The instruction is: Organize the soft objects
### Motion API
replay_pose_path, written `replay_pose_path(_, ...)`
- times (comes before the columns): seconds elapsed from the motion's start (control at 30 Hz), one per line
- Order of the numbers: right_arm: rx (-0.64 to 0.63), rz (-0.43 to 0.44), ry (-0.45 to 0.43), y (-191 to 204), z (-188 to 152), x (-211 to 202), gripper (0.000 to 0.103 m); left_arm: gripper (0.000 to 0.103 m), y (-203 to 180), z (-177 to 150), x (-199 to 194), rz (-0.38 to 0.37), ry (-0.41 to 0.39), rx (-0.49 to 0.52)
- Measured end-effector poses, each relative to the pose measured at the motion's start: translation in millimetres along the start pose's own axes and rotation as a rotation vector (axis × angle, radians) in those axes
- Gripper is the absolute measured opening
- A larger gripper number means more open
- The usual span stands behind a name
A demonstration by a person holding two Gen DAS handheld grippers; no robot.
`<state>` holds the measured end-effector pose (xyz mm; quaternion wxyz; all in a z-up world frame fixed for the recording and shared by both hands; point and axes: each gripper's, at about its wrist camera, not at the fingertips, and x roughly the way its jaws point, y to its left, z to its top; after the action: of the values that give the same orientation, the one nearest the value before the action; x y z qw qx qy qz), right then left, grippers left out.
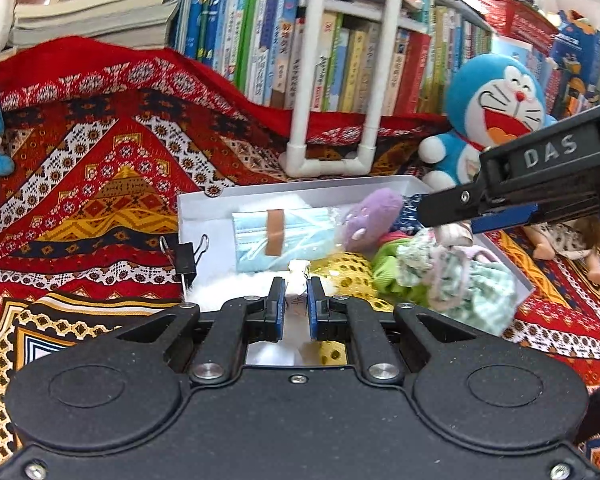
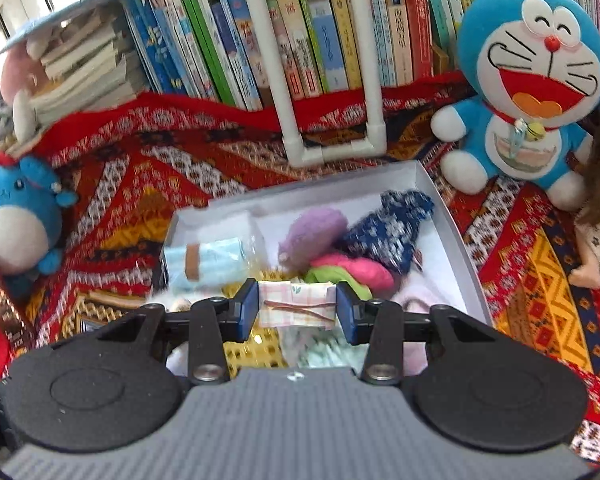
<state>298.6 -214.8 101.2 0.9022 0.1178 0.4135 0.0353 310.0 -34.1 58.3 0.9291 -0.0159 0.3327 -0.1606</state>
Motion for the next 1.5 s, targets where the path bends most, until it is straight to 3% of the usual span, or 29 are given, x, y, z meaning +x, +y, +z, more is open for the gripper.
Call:
replay_pose_path(0.27,-0.01,0.049,0.006,7,0,22,0.05,0.018,4,-2,5,0.011,-0.004,-0.004)
replay_pose_path(0.33,0.001,0.06,-0.001,6,-1,24,0.053,0.023,3,-2,4,0.018,-0.004,-0.005)
replay_pose_path(0.37,0.004,0.063,-0.009,6,-1,23,0.062,0.028,3,-2,3,0.021,-0.004,-0.002)
replay_pose_path(0.5,0.024,0.09,-0.036,3,-2,16,0.068,0.047,0,-2,-7,0.021,-0.025,0.014)
replay_pose_path(0.67,0.01,0.1,-0.084,0,-4,-7,0.072,0.057,-5,-4,-30,0.053,-0.058,0.063)
replay_pose_path(0.8,-0.052,0.073,-0.184,-2,-16,-41,0.081,0.064,0,-9,-61,0.074,-0.101,0.049)
replay_pose_path(1.0,-0.074,0.114,-0.356,-13,-55,-106,0.091,0.082,11,-27,-124,0.09,-0.168,0.017)
replay_pose_path(1.13,-0.11,0.107,-0.441,-14,-86,-137,0.103,0.088,10,-48,-163,0.116,-0.202,0.016)
replay_pose_path(1.5,-0.149,0.036,-0.579,-23,-183,-190,0.103,0.095,-6,-138,-238,0.138,-0.253,-0.011)
